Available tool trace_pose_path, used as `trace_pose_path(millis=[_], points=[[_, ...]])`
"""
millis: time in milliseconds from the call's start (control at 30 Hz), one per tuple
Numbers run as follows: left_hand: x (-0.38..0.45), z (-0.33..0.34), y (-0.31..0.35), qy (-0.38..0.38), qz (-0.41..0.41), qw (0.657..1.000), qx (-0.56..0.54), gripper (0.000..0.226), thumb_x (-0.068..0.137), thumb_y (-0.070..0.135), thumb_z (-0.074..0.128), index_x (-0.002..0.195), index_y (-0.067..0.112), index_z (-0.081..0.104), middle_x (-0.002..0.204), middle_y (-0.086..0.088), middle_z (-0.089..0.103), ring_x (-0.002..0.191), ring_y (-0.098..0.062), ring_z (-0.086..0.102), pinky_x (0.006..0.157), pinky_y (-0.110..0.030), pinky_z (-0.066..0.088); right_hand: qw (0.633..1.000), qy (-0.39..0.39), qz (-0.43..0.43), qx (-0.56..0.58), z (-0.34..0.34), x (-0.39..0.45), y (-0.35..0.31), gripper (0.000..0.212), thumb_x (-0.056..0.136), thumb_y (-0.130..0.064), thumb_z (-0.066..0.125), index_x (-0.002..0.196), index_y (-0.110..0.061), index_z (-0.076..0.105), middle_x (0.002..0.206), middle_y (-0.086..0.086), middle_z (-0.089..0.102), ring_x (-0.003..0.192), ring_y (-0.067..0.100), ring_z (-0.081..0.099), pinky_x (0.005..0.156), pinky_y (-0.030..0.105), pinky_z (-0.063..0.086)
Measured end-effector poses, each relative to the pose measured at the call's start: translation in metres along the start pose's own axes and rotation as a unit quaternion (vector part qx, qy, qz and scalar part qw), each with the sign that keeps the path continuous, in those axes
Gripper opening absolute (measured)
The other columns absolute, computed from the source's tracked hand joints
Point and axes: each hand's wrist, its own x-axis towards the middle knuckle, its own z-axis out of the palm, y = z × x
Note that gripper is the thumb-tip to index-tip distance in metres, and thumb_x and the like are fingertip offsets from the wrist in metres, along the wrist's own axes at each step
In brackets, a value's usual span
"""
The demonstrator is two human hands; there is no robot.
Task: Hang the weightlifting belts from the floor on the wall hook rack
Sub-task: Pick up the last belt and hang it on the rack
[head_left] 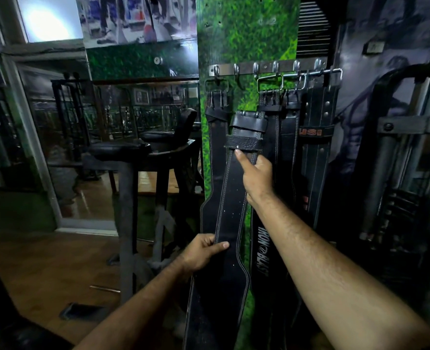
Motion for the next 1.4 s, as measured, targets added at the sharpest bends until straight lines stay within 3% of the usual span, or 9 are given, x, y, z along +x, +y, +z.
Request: trace_pose_path(millis=[233,367,467,633,800,933,1033,1200,1400], points=[[-0.008,0.007,0.002,0.001,-0.029,1.0,-0.002,0.016,0.085,0.012,0.073,0.093,-0.001,0.073,0.091,-0.016,0.071,0.077,-0.022,0.066,0.071,-0.028,0.054,0.997,-0.06,-0.001,-0.038,0.003,-0.008,-0.007,0.042,0.092,-0.016,0.071,0.064,-0.028,0.042,0.038,-0.027,0.047,0.04,-0.01,0.046,0.051,0.008,0.036],[0.01,0.008,0.052,0.028,-0.004,1.0,-0.011,0.022,0.068,0.029,0.071,0.084,0.014,0.073,0.087,-0.009,0.07,0.085,-0.028,0.062,0.072,-0.032,0.046,0.996,-0.083,0.002,-0.038,0.002,-0.004,-0.009,0.014,0.094,-0.016,0.068,0.087,-0.024,0.058,0.065,-0.024,0.052,0.062,-0.009,0.049,0.068,0.015,0.049],[0.028,0.015,0.101,0.076,0.043,0.995,-0.047,0.041,0.085,0.038,0.069,0.111,0.006,0.065,0.114,-0.016,0.071,0.106,-0.03,0.066,0.09,-0.042,0.051,0.996,-0.074,-0.004,-0.055,0.004,0.001,-0.006,0.037,0.098,-0.015,0.061,0.066,-0.025,0.046,0.05,-0.017,0.051,0.046,-0.006,0.044,0.049,0.016,0.038],[0.035,0.055,0.118,0.151,0.141,0.972,-0.115,0.02,0.101,0.026,0.051,0.108,0.012,0.064,0.106,-0.011,0.073,0.1,-0.025,0.069,0.095,-0.043,0.054,0.996,-0.043,-0.044,-0.069,0.002,0.006,-0.014,0.045,0.099,-0.008,0.057,0.061,-0.026,0.04,0.035,-0.021,0.044,0.035,-0.006,0.038,0.042,0.01,0.028],[0.039,0.061,0.118,0.188,0.168,0.964,-0.086,0.025,0.097,0.032,0.053,0.102,0.01,0.064,0.103,-0.011,0.073,0.098,-0.029,0.069,0.093,-0.047,0.052,0.987,-0.078,-0.095,-0.108,-0.021,-0.006,0.009,0.022,0.097,-0.026,0.063,0.076,-0.022,0.058,0.072,-0.006,0.064,0.065,0.002,0.058,0.064,0.031,0.053],[0.041,0.061,0.123,0.214,0.175,0.955,-0.105,0.02,0.101,0.024,0.051,0.099,0.008,0.064,0.096,-0.01,0.071,0.09,-0.021,0.067,0.086,-0.039,0.054,0.968,-0.06,-0.136,-0.201,-0.039,-0.027,0.052,0.043,0.091,-0.054,0.056,0.077,-0.016,0.046,0.063,0.001,0.051,0.057,0.014,0.047,0.055,0.048,0.045],[0.044,0.055,0.131,0.224,0.18,0.949,-0.132,0.018,0.099,0.028,0.053,0.093,0.014,0.062,0.091,-0.007,0.067,0.086,-0.018,0.062,0.082,-0.037,0.052,0.953,-0.058,-0.151,-0.255,-0.054,-0.045,0.088,0.054,0.089,-0.067,0.05,0.083,-0.014,0.052,0.071,0.005,0.065,0.065,0.028,0.063,0.061,0.047,0.052],[0.046,0.042,0.15,0.24,0.18,0.94,-0.163,0.018,0.098,0.029,0.055,0.093,0.012,0.06,0.09,-0.01,0.065,0.085,-0.021,0.059,0.079,-0.034,0.051,0.954,-0.096,-0.056,-0.28,-0.057,-0.066,0.118,0.081,0.076,-0.085,0.048,0.111,-0.016,0.072,0.101,0.002,0.078,0.097,0.02,0.074,0.081,0.038,0.058],[0.045,0.027,0.154,0.271,0.133,0.934,-0.192,0.024,0.102,0.02,0.051,0.079,0.016,0.058,0.078,-0.002,0.065,0.075,-0.019,0.059,0.08,-0.036,0.05,0.874,-0.199,0.049,-0.44,-0.071,-0.063,0.127,0.073,0.066,-0.08,0.067,0.088,-0.01,0.07,0.08,0.002,0.073,0.074,0.021,0.069,0.062,0.03,0.053]])
